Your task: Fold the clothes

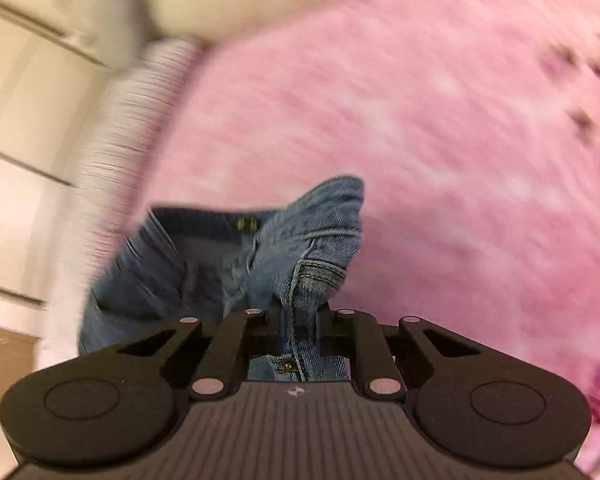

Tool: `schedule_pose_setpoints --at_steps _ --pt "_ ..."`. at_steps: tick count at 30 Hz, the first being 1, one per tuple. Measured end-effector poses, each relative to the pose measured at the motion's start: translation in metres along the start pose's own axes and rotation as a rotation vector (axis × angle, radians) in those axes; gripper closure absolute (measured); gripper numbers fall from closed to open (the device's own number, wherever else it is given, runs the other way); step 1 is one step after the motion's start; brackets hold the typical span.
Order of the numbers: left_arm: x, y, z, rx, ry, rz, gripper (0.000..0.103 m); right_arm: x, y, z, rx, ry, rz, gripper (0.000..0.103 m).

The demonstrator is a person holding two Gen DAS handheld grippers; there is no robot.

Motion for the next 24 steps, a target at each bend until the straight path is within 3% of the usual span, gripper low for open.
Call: schedule_pose_setpoints --at_steps 2,5,6,7,8,9,10,12,15,17,20,24 --pt "0.078 -0.002 -0.003 0.030 -0.087 0.175 0.100 0.017 -0.005 -0.034 0.068 -0.067 0.064 0.089" --pt "0.182 0.005 0.012 -0.020 -0.339 0.401 0.097 0.036 -0.009 -0.061 0.077 -0.116 0.123 0.089" --pt "0.210 0.010 0.012 0.000 -0.395 0.456 0.094 0.042 -0.008 -0.067 0.066 -0.127 0.132 0.090" --pt "0.235 0.016 0.013 0.016 -0.456 0.499 0.081 0.048 -0.006 -0.070 0.059 -0.131 0.130 0.090" --pt "0.248 0.024 0.016 0.017 -0.536 0.512 0.065 0.051 -0.001 -0.072 0.063 -0.145 0.118 0.092" --pt "0.253 0.034 0.019 0.011 -0.633 0.514 0.056 0.051 0.006 -0.076 0.082 -0.149 0.101 0.093" --pt "0.254 0.048 0.015 0.009 -0.722 0.500 0.050 0.054 0.018 -0.078 0.116 -0.130 0.077 0.093" --pt "0.247 0.083 -0.012 0.059 -0.813 0.413 0.050 0.046 0.036 -0.078 0.162 -0.059 -0.002 0.092" --pt "0.239 0.157 -0.071 0.392 -0.760 0.291 0.052 0.023 0.071 -0.054 0.236 0.078 -0.203 0.087" --pt "0.237 0.206 -0.092 0.541 -0.717 0.266 0.052 0.017 0.085 -0.030 0.248 0.182 -0.298 0.077" --pt "0.241 0.252 -0.115 0.636 -0.680 0.246 0.052 0.025 0.096 0.001 0.212 0.234 -0.326 0.069" --pt "0.255 0.268 -0.133 0.638 -0.606 0.243 0.050 0.042 0.094 0.017 0.218 0.280 -0.291 0.056"
Point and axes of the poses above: each gripper's, at about its wrist camera, not at the fingertips, and x roughly against the way its jaws point, z to its right, y to its underside, the point moved 3 cm from there along -x, roughly the way its jaws point, and after that the axes turned 3 degrees about y, right-handed, at the moved point
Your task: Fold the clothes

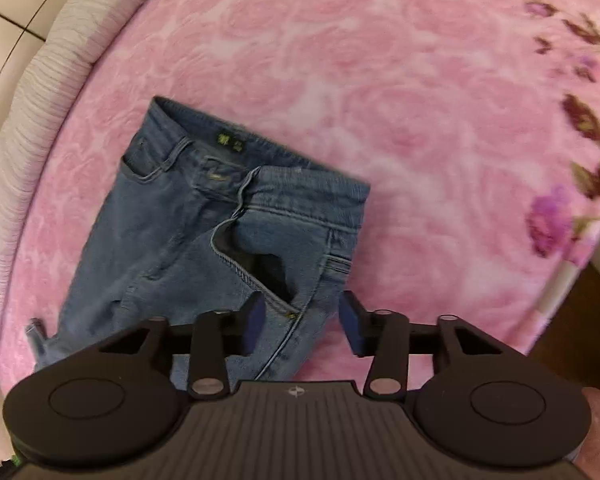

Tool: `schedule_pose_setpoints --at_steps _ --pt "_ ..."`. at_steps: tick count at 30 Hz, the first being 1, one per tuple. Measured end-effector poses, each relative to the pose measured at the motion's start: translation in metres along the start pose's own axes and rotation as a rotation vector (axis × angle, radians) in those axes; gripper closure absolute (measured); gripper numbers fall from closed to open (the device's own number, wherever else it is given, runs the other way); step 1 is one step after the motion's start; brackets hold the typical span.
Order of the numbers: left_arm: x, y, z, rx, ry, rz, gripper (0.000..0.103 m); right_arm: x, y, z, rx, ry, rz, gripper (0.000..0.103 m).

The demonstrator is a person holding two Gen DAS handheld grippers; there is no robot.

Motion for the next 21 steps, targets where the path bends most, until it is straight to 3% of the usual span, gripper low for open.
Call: schedule_pose_setpoints --at_steps 3,9,17,21 --pt "-0.001 -0.011 -0.015 -0.018 0.069 -0.020 0.049 0.009 0.007 0.002 -0.010 0.029 0.029 0.050" --pt "0.013 -0.017 -0.043 -0.068 0.093 -0.049 0.046 0.022 0.044 -0.005 -0.006 0.046 0.042 0.039" --pt "0.036 0.013 -0.058 -0.136 0.082 -0.054 0.041 0.017 0.076 -0.035 0.134 0.046 -0.043 0.024" --pt "0.040 0.038 -0.067 -0.134 0.081 -0.052 0.040 0.012 0.079 -0.035 0.216 0.037 -0.054 0.023"
Point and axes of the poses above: each gripper's, at about its wrist camera, not at the fingertips, and x roughly against the way its jaws point, z to its right, y to its underside, the point moved 3 cm from there along -x, roughly the way its jaws point, and after that the axes turned 3 degrees about y, right-handed, at the moved point
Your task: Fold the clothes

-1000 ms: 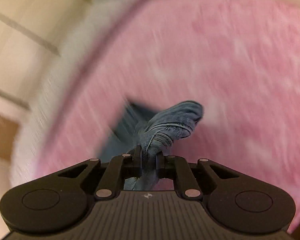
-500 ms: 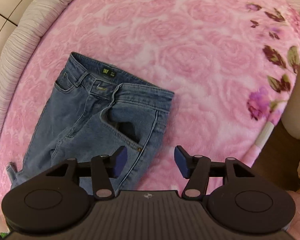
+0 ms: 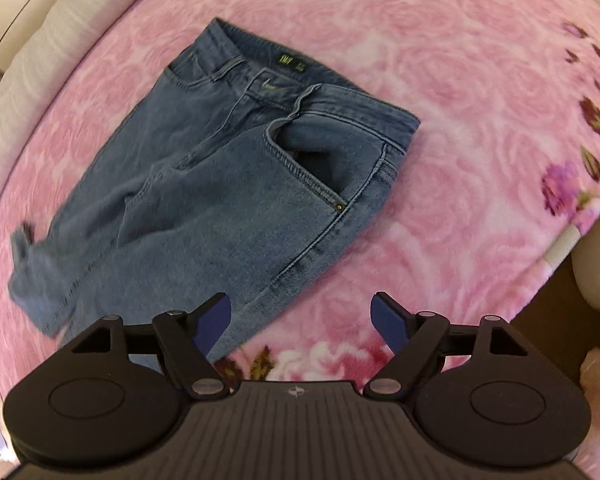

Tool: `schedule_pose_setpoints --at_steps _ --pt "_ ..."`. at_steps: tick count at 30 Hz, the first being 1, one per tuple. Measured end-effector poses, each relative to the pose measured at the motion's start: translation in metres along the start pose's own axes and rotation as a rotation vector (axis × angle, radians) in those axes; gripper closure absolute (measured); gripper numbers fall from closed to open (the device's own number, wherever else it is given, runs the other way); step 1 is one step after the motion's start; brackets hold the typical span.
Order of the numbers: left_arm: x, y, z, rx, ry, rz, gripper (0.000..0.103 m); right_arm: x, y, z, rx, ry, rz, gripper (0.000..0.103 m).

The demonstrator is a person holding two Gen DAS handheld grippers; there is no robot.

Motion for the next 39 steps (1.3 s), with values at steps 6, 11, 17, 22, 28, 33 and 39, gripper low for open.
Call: schedule_pose_setpoints --at_steps 6,11,17,22,28,33,39 --pt "0.008 0.030 0.004 -0.083 -0.102 -0.024 0.040 0.002 0.015 0.016 0.096 0.039 -0.020 0.023" --pt "0.022 0.036 0.029 -0.296 -0.178 -0.027 0.034 0.010 0.027 0.012 0.155 0.073 -0.034 0.022" --pt "0.019 0.030 0.043 -0.478 -0.221 -0.047 0.032 0.016 0.043 -0.010 0.206 0.103 -0.041 0.017" --pt "0.008 0.018 0.041 -0.557 -0.176 -0.095 0.030 0.018 0.066 -0.030 0.209 0.147 -0.035 0.015" --pt "-0.008 -0.001 0.025 -0.629 -0.134 -0.135 0.030 0.020 0.097 -0.050 0.157 0.175 -0.015 0.015" --pt "-0.020 -0.022 -0.005 -0.550 -0.069 -0.142 0.030 0.014 0.120 -0.053 0.105 0.175 -0.006 0.015" --pt "-0.038 -0.049 -0.058 -0.230 0.033 -0.139 0.031 0.013 0.113 -0.035 -0.003 0.093 0.062 0.017"
Point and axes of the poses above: each gripper's, at about its wrist camera, not at the fingertips, and x roughly against the way its jaws point, z to its right, y to its underside, the point moved 3 cm from there along -x, roughly the way its jaws point, and after that the axes turned 3 degrees about y, right-handed, at the moved point
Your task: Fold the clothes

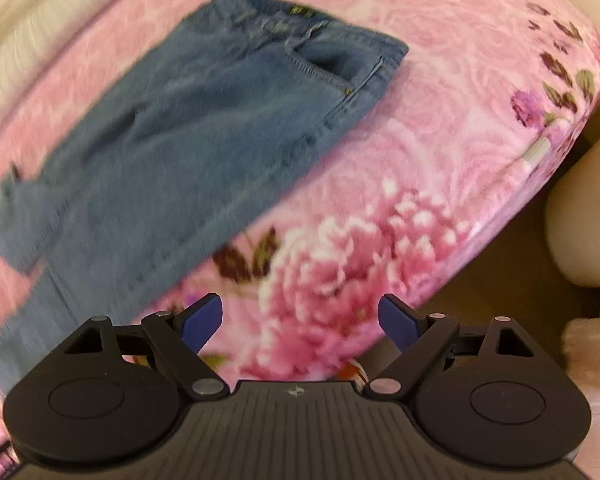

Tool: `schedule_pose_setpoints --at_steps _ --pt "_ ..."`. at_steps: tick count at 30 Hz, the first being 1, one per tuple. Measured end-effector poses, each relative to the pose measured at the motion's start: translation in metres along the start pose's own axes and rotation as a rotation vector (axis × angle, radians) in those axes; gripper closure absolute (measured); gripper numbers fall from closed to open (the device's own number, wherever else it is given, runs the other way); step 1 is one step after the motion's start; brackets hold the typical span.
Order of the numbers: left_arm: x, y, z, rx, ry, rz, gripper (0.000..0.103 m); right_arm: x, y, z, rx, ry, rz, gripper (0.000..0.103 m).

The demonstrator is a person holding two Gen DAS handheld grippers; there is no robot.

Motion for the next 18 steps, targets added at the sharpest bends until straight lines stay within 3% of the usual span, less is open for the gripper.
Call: schedule_pose_setpoints --at_steps 4,10,15,18 --pt "-0.015 -0.010 -0.016 0.101 0.021 0.029 0.032 -0.010 -0.027 0.029 -0.126 -0.088 0.073 0.027" --pt "-0.043 -0.019 -0.032 0.229 0.076 0.075 0.034 -0.040 -0.074 0.072 -0.268 -0.189 0.169 0.053" --pt "-0.058 -0.022 -0.041 0.336 0.126 0.132 0.034 -0.072 -0.109 0.105 -0.372 -0.222 0.209 0.052" --pt "-0.062 -0.023 -0.048 0.408 0.159 0.175 0.032 -0.090 -0.121 0.119 -0.443 -0.243 0.206 0.046"
Point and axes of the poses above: each gripper's, at about its wrist camera, not at the fingertips, and x roughly against the way its jaws point, z to its right, y to its underside, the point moved 3 cm from there along -x, roughly the way its jaws point, and after that the axes turned 3 degrees about y, right-handed, at the moved point
